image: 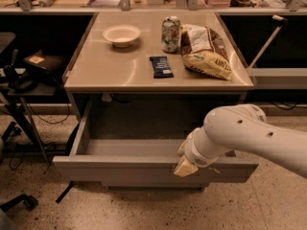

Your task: Open top drawer

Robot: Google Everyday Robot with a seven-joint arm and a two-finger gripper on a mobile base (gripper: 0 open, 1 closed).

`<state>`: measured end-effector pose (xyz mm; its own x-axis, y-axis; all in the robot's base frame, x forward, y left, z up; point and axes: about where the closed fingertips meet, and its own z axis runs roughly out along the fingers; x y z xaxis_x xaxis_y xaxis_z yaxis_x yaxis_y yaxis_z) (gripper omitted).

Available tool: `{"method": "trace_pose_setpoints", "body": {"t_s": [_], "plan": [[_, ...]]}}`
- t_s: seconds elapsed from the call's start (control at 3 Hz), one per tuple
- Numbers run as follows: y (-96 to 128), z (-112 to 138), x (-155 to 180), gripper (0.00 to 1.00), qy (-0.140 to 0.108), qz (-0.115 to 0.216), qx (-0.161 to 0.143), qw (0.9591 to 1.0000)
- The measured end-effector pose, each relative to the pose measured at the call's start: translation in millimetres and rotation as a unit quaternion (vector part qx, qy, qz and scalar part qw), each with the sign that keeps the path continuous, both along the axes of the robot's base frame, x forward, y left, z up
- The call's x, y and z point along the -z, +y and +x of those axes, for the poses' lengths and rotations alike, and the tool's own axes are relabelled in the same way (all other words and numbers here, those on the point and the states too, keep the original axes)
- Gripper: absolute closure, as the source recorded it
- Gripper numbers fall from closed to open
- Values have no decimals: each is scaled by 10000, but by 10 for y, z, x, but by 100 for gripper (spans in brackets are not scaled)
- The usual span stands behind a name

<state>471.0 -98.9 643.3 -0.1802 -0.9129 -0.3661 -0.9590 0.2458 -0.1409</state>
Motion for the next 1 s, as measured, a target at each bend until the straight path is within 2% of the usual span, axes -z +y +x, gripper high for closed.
{"method": "trace_pose_setpoints", "body": {"t_s": [1.0], "plan": [[-30, -339, 22, 100, 45, -26, 163, 9999]]}}
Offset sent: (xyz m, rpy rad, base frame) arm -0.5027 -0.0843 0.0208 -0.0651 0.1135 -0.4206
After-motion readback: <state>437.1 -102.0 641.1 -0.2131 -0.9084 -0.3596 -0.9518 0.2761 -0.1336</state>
